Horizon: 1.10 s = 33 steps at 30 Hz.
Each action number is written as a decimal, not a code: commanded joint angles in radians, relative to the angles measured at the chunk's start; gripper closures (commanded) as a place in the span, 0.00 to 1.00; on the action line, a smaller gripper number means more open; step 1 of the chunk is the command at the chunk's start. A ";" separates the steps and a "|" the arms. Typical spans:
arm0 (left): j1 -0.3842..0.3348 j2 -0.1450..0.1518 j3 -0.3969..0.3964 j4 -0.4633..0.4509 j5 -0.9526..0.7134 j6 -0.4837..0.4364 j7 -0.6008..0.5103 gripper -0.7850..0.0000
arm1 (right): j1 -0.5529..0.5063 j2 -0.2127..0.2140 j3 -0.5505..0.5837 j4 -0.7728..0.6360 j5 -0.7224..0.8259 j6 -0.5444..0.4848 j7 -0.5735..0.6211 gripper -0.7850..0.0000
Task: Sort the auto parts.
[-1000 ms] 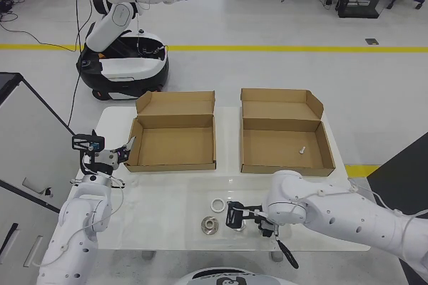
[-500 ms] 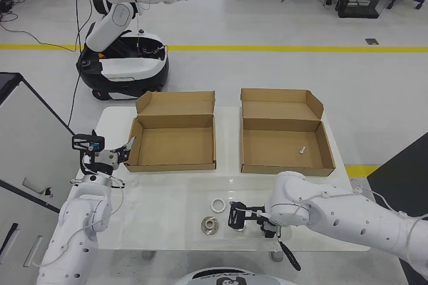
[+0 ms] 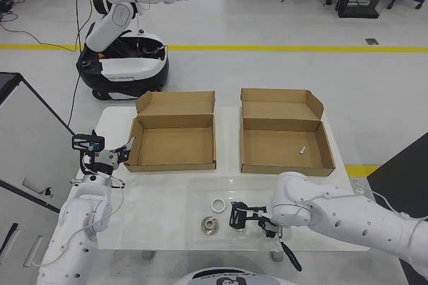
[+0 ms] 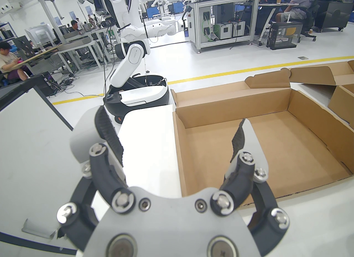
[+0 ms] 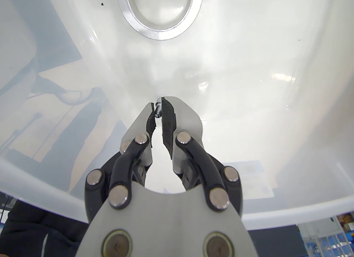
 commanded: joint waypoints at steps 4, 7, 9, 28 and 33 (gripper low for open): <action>0.000 0.000 0.000 0.000 0.000 0.000 0.000 0.00 | 0.005 0.003 0.005 -0.005 0.011 0.002 0.000 1.00; 0.000 0.000 0.000 0.000 0.000 0.000 0.000 0.00 | 0.018 0.009 0.011 -0.013 0.029 0.000 0.000 1.00; 0.000 0.000 0.000 0.000 0.000 0.000 0.000 0.00 | 0.033 0.015 0.017 -0.022 0.046 -0.001 0.000 1.00; 0.000 0.000 0.000 0.000 0.000 0.000 0.000 0.00 | 0.320 0.077 0.034 -0.162 0.368 0.026 0.000 1.00; 0.000 0.000 0.000 0.000 0.000 0.000 0.000 0.00 | 0.393 0.083 0.029 -0.163 0.474 0.035 0.000 1.00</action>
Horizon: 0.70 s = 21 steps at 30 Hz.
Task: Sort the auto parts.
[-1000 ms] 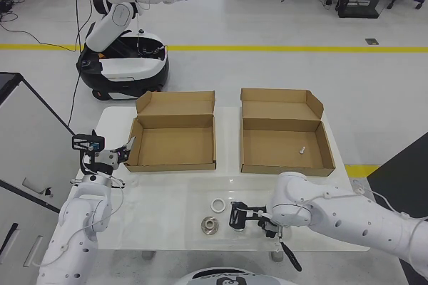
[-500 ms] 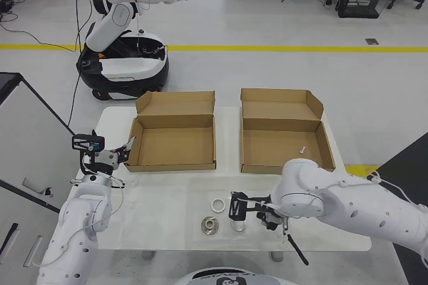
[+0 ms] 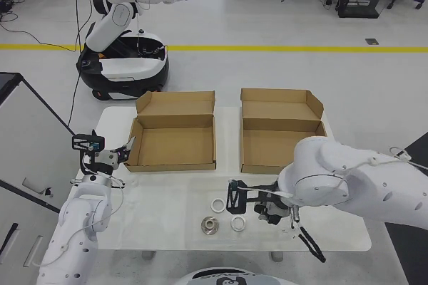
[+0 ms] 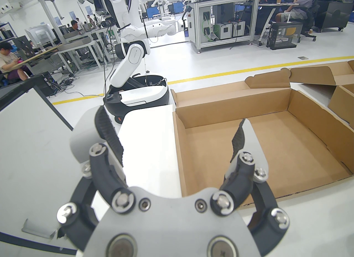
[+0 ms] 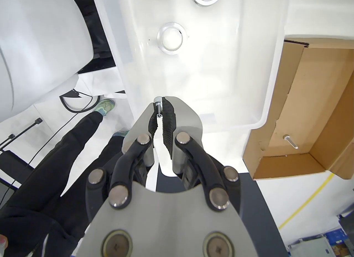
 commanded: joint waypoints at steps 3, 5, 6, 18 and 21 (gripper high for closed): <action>0.000 0.000 0.000 0.000 0.000 0.000 0.000 0.00 | 0.045 0.006 0.017 0.045 0.113 -0.015 0.000 1.00; 0.000 0.000 0.000 0.000 0.000 0.000 0.000 0.00 | 0.059 0.014 0.035 0.087 0.167 -0.035 0.000 1.00; 0.000 0.000 0.000 0.000 0.000 0.000 0.000 0.00 | 0.061 0.019 0.047 0.108 0.196 -0.045 0.000 1.00; 0.000 0.000 0.000 0.000 0.000 0.000 0.000 0.00 | -0.023 0.101 0.200 0.262 0.528 -0.208 -0.040 1.00; 0.000 0.000 0.000 0.000 0.000 0.000 0.000 0.00 | -0.050 0.118 0.223 0.288 0.604 -0.239 -0.071 1.00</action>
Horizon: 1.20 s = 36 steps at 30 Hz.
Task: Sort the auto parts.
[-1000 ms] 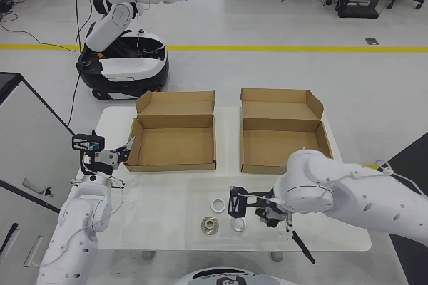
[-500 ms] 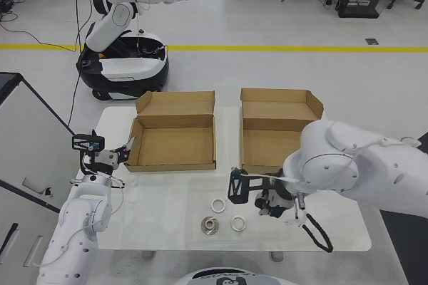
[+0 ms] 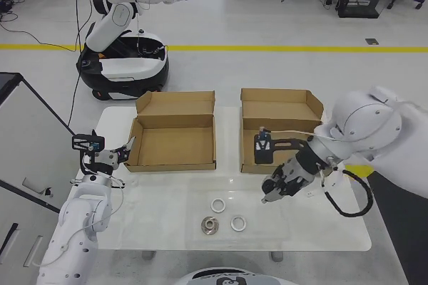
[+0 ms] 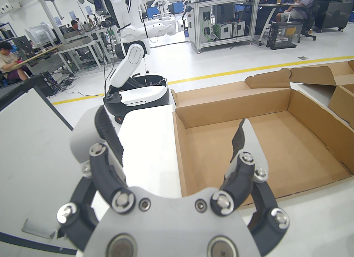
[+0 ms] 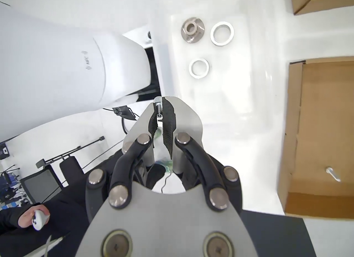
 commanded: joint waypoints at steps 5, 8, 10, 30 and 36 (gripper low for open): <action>0.000 0.000 0.000 0.000 0.000 0.000 0.000 0.00 | -0.046 0.025 0.037 0.052 0.132 -0.077 -0.077 1.00; 0.000 0.000 0.000 0.000 0.000 0.000 0.000 0.00 | -0.062 0.033 0.051 0.067 0.184 -0.108 -0.108 1.00; 0.000 0.000 0.000 0.000 0.000 0.000 0.000 0.00 | -0.077 0.037 0.063 0.064 0.247 -0.143 -0.143 1.00; 0.000 0.000 0.000 0.000 0.000 0.000 0.000 0.00 | -0.157 0.025 0.170 0.045 0.485 -0.310 -0.309 1.00; 0.000 0.000 0.000 0.000 0.000 0.000 0.000 0.00 | -0.175 0.008 0.206 0.031 0.528 -0.345 -0.344 1.00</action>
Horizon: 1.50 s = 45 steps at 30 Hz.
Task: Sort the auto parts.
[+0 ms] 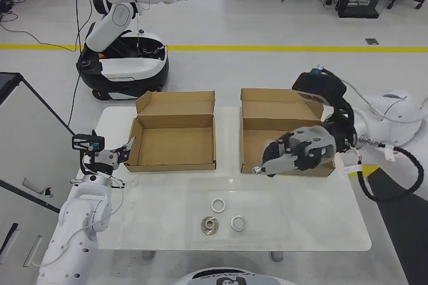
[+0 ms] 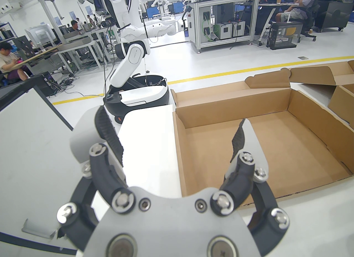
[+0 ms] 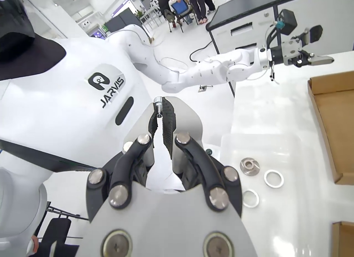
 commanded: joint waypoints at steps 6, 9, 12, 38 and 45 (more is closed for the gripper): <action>0.000 0.000 0.000 0.000 0.000 0.000 0.000 0.00 | -0.023 -0.023 0.042 -0.022 0.033 -0.043 -0.043 1.00; 0.000 0.000 0.000 0.000 0.000 0.000 0.000 0.00 | -0.031 -0.035 0.058 -0.031 0.027 -0.062 -0.062 1.00; 0.000 0.000 0.000 0.000 0.000 0.000 0.000 0.00 | -0.035 -0.045 0.070 -0.046 0.016 -0.086 -0.086 1.00; 0.000 0.000 0.000 0.000 0.000 0.000 0.000 0.00 | 0.026 -0.092 0.067 -0.086 -0.136 -0.328 -0.328 1.00; 0.000 0.000 0.000 0.000 0.000 0.000 0.000 0.00 | 0.000 -0.096 0.122 -0.102 -0.135 -0.328 -0.328 1.00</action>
